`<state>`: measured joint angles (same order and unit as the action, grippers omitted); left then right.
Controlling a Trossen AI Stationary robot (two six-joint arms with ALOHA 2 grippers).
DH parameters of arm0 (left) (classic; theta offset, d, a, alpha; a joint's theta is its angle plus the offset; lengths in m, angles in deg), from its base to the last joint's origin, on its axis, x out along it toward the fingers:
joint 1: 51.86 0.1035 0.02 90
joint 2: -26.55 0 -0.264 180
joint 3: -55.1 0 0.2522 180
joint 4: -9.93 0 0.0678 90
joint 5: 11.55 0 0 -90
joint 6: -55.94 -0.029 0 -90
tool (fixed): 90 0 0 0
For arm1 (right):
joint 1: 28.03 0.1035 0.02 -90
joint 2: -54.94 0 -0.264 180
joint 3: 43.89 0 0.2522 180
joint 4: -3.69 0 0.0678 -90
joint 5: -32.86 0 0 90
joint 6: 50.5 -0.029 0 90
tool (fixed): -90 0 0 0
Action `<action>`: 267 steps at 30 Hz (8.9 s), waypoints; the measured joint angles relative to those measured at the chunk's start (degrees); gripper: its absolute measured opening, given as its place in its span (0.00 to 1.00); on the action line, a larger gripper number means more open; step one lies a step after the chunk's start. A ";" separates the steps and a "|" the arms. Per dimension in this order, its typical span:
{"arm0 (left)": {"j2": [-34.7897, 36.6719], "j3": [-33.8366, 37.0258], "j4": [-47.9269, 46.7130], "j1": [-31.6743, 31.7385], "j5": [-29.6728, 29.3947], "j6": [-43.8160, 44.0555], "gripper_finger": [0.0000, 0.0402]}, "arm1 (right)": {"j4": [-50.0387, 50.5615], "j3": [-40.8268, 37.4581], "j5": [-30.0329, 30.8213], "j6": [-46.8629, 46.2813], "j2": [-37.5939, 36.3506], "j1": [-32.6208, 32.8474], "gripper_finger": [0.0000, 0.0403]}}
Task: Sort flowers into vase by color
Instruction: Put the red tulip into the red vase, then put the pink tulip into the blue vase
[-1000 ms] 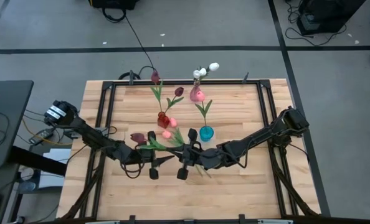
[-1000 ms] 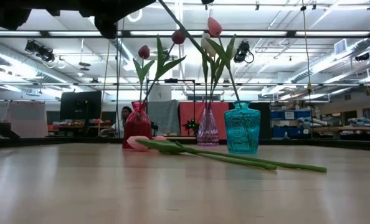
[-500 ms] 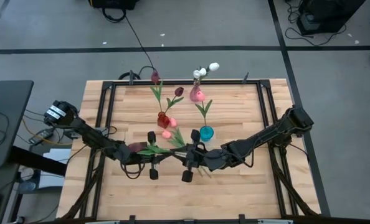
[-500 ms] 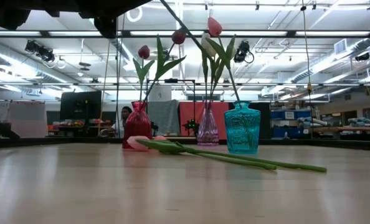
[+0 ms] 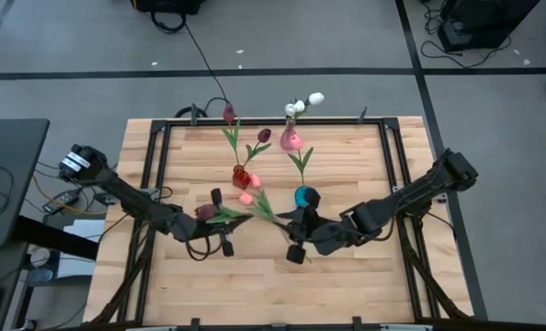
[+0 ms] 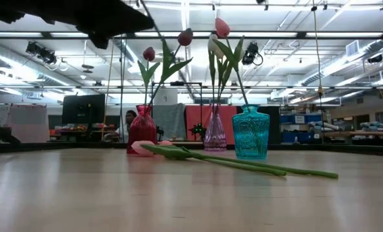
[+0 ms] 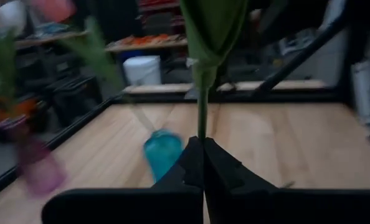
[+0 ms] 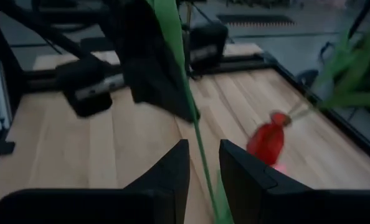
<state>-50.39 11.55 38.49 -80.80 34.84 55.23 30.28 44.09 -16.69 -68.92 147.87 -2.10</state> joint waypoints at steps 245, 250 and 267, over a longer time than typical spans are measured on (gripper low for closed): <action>15.62 9.64 -9.56 4.07 14.92 8.83 0.44 | -91.22 -54.82 -16.30 22.56 -13.30 -13.61 0.03; 15.62 9.64 -9.49 4.08 14.88 8.64 0.44 | -100.01 -56.73 -19.33 23.96 -10.94 -20.35 0.03; 15.60 9.64 -10.51 4.08 14.74 8.73 0.44 | -102.17 -44.27 -21.54 39.96 1.92 -24.16 0.03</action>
<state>-34.79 21.19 27.99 -76.72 49.58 63.95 -71.89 -0.18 -38.23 -28.96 149.79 -26.25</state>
